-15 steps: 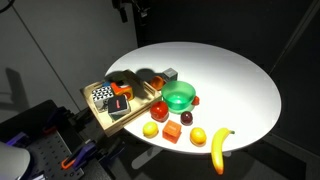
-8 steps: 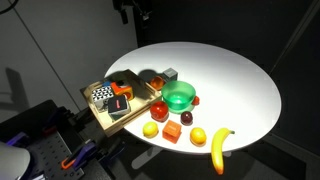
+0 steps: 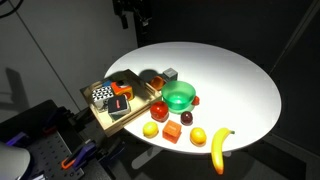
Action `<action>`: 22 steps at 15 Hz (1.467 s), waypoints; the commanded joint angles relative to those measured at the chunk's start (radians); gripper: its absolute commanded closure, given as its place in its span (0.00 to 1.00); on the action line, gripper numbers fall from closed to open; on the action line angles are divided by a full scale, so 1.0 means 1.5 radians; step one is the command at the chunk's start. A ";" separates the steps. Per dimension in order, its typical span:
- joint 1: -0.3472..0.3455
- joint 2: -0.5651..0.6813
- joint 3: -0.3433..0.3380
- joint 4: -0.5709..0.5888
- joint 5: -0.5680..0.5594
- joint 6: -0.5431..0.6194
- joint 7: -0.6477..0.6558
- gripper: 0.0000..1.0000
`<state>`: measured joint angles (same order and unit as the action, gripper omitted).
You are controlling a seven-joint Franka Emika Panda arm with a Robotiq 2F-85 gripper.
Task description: Move the gray block from the table to the tray
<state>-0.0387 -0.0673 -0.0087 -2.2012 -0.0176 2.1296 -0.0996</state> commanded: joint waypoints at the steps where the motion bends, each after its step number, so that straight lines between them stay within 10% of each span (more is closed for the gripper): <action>1: 0.003 0.040 -0.004 0.011 -0.016 -0.015 0.026 0.00; 22: -0.016 0.263 -0.037 0.084 0.022 0.150 0.076 0.00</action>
<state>-0.0586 0.2715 -0.0535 -2.1438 0.0080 2.3464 -0.0476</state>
